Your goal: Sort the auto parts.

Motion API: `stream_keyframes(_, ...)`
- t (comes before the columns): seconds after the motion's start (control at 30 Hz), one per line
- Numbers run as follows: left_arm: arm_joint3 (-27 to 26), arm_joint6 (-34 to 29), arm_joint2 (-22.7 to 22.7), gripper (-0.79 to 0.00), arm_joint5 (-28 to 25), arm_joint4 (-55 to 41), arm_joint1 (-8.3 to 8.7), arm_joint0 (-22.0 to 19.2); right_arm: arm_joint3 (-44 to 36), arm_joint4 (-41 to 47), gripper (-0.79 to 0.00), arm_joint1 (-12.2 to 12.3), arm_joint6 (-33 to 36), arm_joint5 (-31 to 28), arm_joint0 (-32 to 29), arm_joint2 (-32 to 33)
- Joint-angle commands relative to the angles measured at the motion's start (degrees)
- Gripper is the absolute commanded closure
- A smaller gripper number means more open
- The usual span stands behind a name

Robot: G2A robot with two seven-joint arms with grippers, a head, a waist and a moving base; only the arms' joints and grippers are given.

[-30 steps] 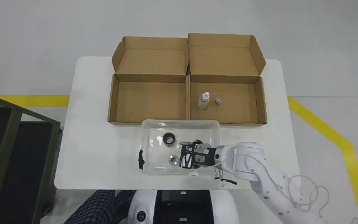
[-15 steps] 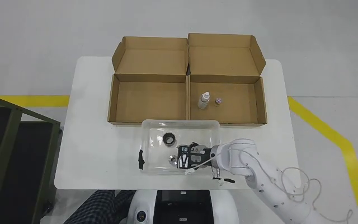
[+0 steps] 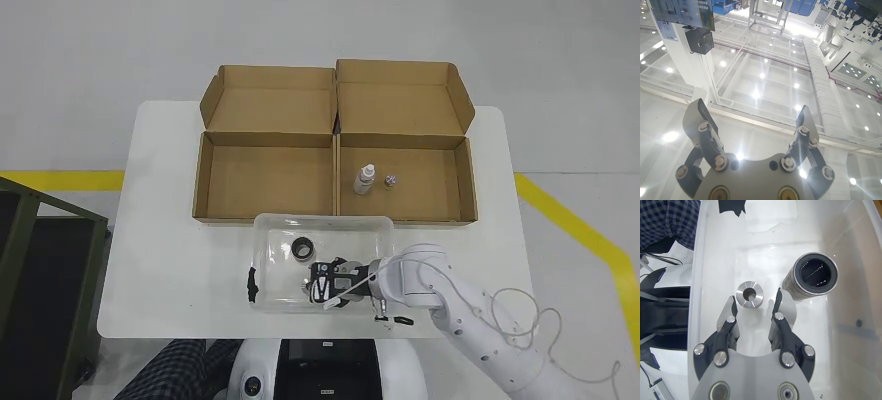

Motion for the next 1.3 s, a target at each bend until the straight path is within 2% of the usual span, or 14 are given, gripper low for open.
stream_keyframes(0.0, 0.00, 0.00, 0.00, -0.785, 0.00, 0.00, 0.00, 0.00, 0.28, 0.15, -0.369, -0.11, -0.05, 0.11, 0.27, -0.39)
stream_keyframes(0.43, 0.00, 0.00, 0.00, -0.785, 0.00, 0.00, 0.00, 0.00, 2.98, 0.59, -0.366, -1.01, -0.68, 0.88, 2.64, -3.03)
stream_keyframes(0.57, 0.00, 0.00, 0.00, -0.785, 0.00, 0.00, 0.00, 0.00, 4.07, 0.97, -0.336, -1.30, -0.78, 1.06, 3.34, -3.69)
stream_keyframes(0.7, 0.00, 0.00, 0.00, -0.785, 0.00, 0.00, 0.00, 0.00, 4.78, 1.40, -0.249, -1.52, -1.00, 0.83, 3.93, -4.20)
stream_keyframes(0.77, 0.00, 0.00, 0.00, -0.785, 0.00, 0.00, 0.00, 0.00, 4.94, 1.29, -0.157, -1.58, -1.27, 0.48, 4.18, -4.40)
stream_keyframes(0.83, 0.00, 0.00, 0.00, -0.785, 0.00, 0.00, 0.00, 0.00, 4.89, 1.00, -0.028, -1.60, -1.53, 0.32, 4.25, -4.53)
stream_keyframes(0.87, 0.00, 0.00, 0.00, -0.785, 0.00, 0.00, 0.00, 0.00, 4.80, 0.83, 0.000, -1.59, -1.64, 0.21, 4.24, -4.55)
stream_keyframes(1.27, 0.00, 0.00, 0.00, -0.785, 0.00, 0.00, 0.00, 0.00, 0.00, -0.48, 0.000, -0.13, -2.61, -0.85, 2.05, -0.39)
